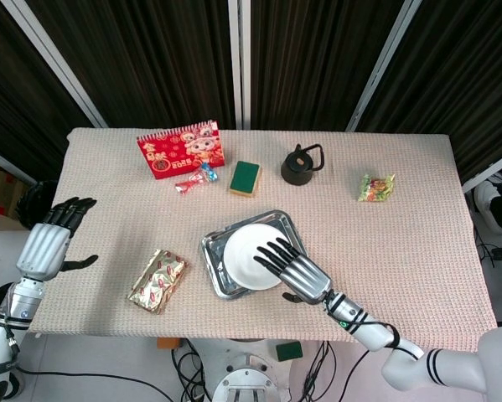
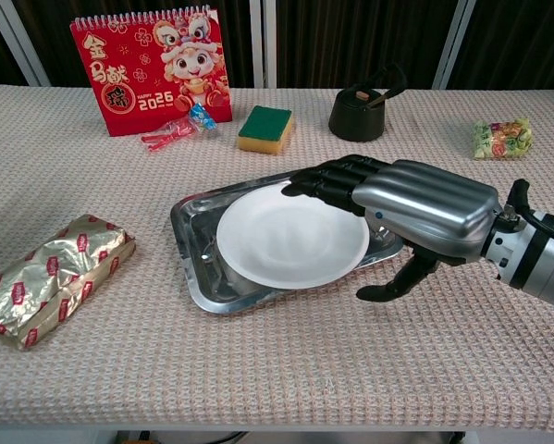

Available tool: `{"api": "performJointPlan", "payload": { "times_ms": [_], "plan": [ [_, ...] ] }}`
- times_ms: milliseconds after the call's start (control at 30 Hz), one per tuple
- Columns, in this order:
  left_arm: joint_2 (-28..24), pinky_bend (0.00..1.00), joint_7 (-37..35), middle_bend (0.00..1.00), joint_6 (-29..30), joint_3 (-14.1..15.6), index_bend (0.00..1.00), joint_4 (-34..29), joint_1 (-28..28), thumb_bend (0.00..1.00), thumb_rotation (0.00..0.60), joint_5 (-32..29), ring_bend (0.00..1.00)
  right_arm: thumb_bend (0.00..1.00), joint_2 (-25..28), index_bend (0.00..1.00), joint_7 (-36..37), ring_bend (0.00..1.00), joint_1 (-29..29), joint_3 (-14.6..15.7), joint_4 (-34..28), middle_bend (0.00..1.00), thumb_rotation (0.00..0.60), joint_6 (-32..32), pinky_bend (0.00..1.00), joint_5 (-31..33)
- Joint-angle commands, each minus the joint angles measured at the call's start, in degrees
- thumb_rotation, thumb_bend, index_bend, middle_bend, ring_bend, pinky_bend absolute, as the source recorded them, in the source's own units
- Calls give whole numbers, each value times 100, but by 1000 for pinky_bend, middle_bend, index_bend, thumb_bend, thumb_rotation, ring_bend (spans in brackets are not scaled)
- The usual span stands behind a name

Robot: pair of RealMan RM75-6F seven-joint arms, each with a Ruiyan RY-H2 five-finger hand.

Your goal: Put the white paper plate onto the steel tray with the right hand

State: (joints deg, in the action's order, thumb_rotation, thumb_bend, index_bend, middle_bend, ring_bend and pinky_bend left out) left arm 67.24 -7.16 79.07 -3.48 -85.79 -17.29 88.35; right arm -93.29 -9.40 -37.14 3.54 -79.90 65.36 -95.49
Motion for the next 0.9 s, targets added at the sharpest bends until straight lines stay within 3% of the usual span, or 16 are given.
{"api": "performJointPlan", "payload": {
  "times_ms": [33, 167, 333, 567, 900],
  "plan": [
    [-12, 150, -1, 119, 25, -3, 101, -7, 12, 52, 600, 4, 73, 128, 69, 1, -144, 0, 85, -101, 6, 0, 600, 259, 0, -61],
    [-40, 150, 7, 119, 140, 3, 101, -37, 63, 52, 600, 54, 73, 129, 431, 0, -415, 0, 420, -203, -71, 0, 600, 907, 0, -88],
    [-65, 150, 24, 119, 367, 43, 101, -57, 210, 52, 600, 103, 72, 132, 1250, 0, -540, 0, 1144, -227, -218, 0, 600, 1706, 0, 277],
    [-6, 149, 138, 119, 743, 201, 101, 3, 548, 51, 600, 170, 73, 148, 1850, 0, -233, 0, 2150, -341, 203, 0, 600, 2540, 0, 995],
    [52, 149, 245, 119, 1156, 541, 109, 217, 1209, 52, 600, 76, 72, 150, 2154, 0, 40, 0, 2726, -405, 90, 0, 600, 2138, 0, 1809]
  ]
}}
